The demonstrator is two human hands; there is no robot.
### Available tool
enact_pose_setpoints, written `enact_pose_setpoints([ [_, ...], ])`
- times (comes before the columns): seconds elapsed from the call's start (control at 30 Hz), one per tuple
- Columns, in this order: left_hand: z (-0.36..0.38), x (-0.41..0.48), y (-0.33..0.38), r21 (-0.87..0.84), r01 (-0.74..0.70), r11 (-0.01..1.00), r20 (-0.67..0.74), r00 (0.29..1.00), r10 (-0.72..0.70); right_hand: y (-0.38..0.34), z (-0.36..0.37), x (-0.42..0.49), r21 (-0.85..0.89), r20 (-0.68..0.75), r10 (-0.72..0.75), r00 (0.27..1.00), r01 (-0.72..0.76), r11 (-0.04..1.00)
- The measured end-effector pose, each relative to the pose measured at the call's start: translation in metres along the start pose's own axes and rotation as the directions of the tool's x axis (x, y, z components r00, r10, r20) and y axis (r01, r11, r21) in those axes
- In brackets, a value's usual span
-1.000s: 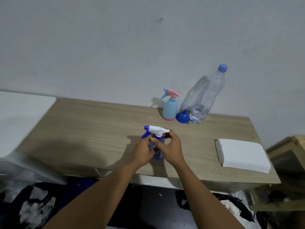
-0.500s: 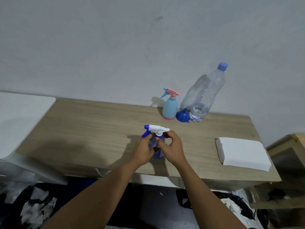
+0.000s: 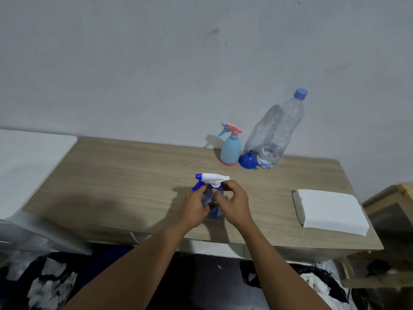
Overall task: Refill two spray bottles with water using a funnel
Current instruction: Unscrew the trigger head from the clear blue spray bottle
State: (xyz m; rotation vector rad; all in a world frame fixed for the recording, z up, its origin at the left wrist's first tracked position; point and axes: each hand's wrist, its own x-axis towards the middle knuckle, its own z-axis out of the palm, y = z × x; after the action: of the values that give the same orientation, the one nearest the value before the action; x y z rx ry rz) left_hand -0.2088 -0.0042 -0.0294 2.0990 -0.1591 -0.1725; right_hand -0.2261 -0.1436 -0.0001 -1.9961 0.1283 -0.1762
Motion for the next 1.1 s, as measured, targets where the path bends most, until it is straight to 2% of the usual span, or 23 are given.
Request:
enact_pose_setpoints([
  [0.23,0.001,0.001,-0.003,-0.008,-0.026,1.000,0.005,1.000,0.026,-0.006,0.002,0.003,-0.010,-0.052,-0.027,0.998,0.026,1.000],
  [0.47,-0.002,0.000,0.001,-0.005,-0.030,1.000,0.004,1.000,0.030,-0.032,-0.017,0.018,0.067,-0.182,-0.088,0.979,0.101,0.993],
  [0.7,-0.001,0.001,-0.001,0.007,-0.016,1.000,0.016,1.000,0.016,-0.042,-0.020,0.022,-0.065,-0.239,-0.207,0.949,0.197,0.978],
  [0.8,-0.001,0.001,-0.002,-0.008,-0.021,1.000,0.007,1.000,0.021,-0.051,-0.025,0.025,0.074,-0.283,-0.141,0.949,0.168,0.983],
  [0.93,-0.001,0.002,-0.003,0.021,-0.069,0.997,-0.018,0.997,0.069,-0.071,-0.051,0.042,0.225,-0.427,-0.051,0.903,0.161,0.961],
  [1.03,0.000,0.002,-0.006,0.026,-0.066,0.998,-0.028,0.997,0.066,-0.073,-0.081,0.067,0.240,-0.478,0.019,0.878,0.110,0.964],
  [1.1,0.000,0.002,-0.005,0.020,-0.075,0.997,-0.031,0.997,0.075,-0.063,-0.096,0.081,0.206,-0.429,0.077,0.900,0.014,0.978],
])
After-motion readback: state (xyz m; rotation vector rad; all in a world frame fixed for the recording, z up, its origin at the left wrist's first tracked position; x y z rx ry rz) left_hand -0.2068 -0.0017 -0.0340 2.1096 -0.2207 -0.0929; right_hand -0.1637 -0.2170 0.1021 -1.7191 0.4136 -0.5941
